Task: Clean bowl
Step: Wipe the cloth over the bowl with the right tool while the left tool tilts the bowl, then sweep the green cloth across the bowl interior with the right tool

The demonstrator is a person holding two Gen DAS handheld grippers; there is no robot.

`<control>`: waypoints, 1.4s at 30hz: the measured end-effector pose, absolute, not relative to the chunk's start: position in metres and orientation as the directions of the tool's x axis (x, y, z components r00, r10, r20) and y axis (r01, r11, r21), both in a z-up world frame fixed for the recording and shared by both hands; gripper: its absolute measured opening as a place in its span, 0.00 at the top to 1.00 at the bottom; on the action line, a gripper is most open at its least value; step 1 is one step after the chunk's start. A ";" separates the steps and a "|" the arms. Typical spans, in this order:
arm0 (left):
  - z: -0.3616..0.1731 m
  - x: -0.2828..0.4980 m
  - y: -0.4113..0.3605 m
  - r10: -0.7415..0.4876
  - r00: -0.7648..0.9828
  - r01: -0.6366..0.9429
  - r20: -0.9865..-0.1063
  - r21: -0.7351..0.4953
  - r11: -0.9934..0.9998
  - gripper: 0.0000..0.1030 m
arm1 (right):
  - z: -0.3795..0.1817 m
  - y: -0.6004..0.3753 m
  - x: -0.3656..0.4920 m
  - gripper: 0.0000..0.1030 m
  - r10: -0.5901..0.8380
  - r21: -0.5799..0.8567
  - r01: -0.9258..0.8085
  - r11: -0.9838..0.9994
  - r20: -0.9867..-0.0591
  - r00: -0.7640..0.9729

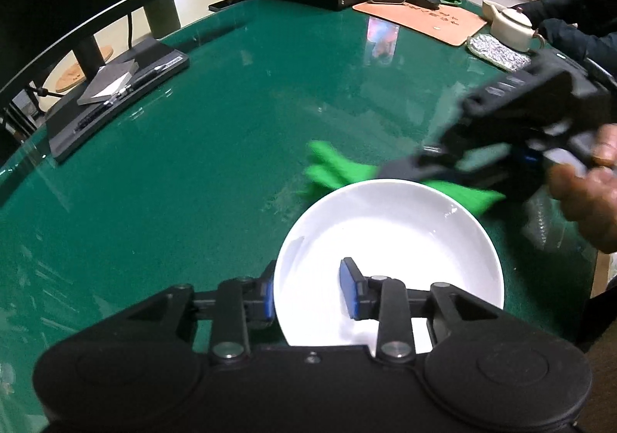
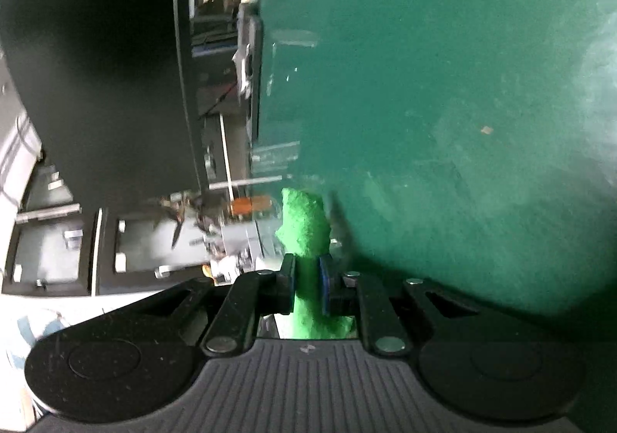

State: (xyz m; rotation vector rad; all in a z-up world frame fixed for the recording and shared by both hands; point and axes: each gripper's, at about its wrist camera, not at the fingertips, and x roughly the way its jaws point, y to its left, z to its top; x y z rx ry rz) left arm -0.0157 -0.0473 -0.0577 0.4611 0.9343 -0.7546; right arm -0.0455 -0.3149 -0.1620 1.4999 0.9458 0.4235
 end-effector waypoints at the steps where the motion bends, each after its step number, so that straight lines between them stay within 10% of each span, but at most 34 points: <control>1: -0.058 -0.016 -0.047 -0.374 0.374 0.748 -0.849 0.038 0.662 0.69 | -0.162 -0.310 -0.038 0.87 0.760 0.949 0.302 0.093 -0.264 0.594; 19: -0.051 -0.012 -0.041 -0.369 0.388 0.682 -0.845 -0.006 0.731 0.67 | -0.163 -0.308 -0.038 0.86 0.751 0.954 0.292 0.069 -0.242 0.615; 23: -0.035 -0.027 -0.021 -0.385 0.470 0.591 -0.795 -0.041 0.806 0.25 | -0.153 -0.321 -0.037 0.86 0.721 0.950 0.285 0.128 -0.287 0.630; 25: -0.035 -0.037 -0.016 -0.388 0.486 0.579 -0.783 -0.044 0.814 0.31 | -0.152 -0.325 -0.036 0.86 0.713 0.946 0.284 0.156 -0.307 0.630; 26: -0.037 -0.041 -0.015 -0.389 0.481 0.580 -0.786 -0.048 0.813 0.60 | -0.152 -0.326 -0.033 0.88 0.712 0.940 0.286 0.185 -0.329 0.621; 28: -0.049 -0.046 -0.019 -0.335 0.474 0.571 -0.814 -0.005 0.821 0.84 | -0.154 -0.324 -0.029 0.94 0.717 0.936 0.287 0.205 -0.343 0.606; 42: -0.066 -0.040 -0.023 -0.359 0.563 0.590 -0.744 0.058 0.805 0.78 | -0.141 -0.311 -0.048 0.92 0.685 0.876 0.422 0.234 -0.457 0.567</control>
